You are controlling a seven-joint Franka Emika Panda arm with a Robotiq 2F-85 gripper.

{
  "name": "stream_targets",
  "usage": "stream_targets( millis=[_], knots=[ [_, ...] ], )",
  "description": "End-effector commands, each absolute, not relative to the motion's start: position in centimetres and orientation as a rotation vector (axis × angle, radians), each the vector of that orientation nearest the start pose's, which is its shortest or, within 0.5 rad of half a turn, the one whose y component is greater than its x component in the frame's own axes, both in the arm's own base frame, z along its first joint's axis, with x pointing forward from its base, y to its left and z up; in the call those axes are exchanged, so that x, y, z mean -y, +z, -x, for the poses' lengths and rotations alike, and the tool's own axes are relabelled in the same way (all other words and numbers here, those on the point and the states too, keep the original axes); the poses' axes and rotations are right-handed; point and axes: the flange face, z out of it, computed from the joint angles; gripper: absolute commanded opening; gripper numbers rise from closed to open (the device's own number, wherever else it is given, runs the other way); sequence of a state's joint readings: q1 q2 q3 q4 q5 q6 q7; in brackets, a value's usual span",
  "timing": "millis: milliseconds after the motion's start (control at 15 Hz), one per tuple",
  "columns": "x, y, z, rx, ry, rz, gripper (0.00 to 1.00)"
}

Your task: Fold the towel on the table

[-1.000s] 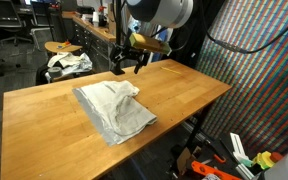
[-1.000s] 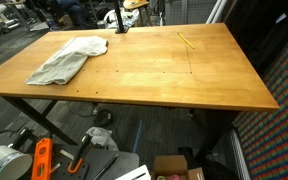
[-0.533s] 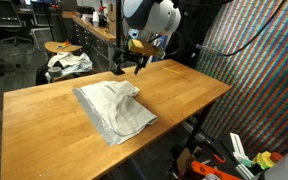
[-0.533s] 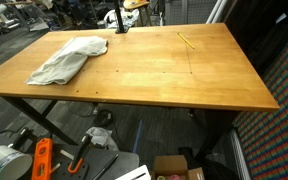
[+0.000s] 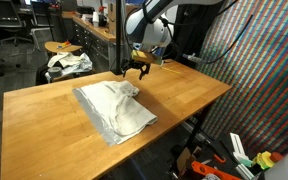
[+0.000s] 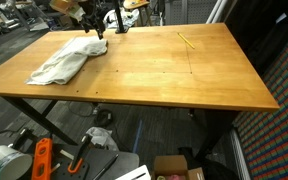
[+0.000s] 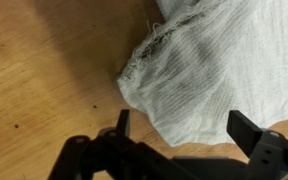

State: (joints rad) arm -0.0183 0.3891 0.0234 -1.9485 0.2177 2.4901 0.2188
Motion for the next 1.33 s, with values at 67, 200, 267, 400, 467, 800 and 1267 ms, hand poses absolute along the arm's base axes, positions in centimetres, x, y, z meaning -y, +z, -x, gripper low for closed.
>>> stream_targets(
  millis=[67,200,267,400,467,800,1267],
  knots=[
    [1.8,26.9,-65.7,-0.599,-0.155,2.877,1.0],
    [2.3,25.9,-66.1,-0.613,-0.137,2.861,1.0],
    [2.4,25.5,-66.3,-0.625,-0.129,2.849,1.0],
    [2.7,24.8,-66.7,-0.64,-0.109,2.835,1.0],
    [2.8,24.4,-66.9,-0.638,-0.091,2.829,1.0],
    [3.7,22.9,-67.1,-0.628,-0.003,2.796,1.0],
    [3.7,21.8,-66.9,-0.566,0.08,2.755,1.0]
  ],
)
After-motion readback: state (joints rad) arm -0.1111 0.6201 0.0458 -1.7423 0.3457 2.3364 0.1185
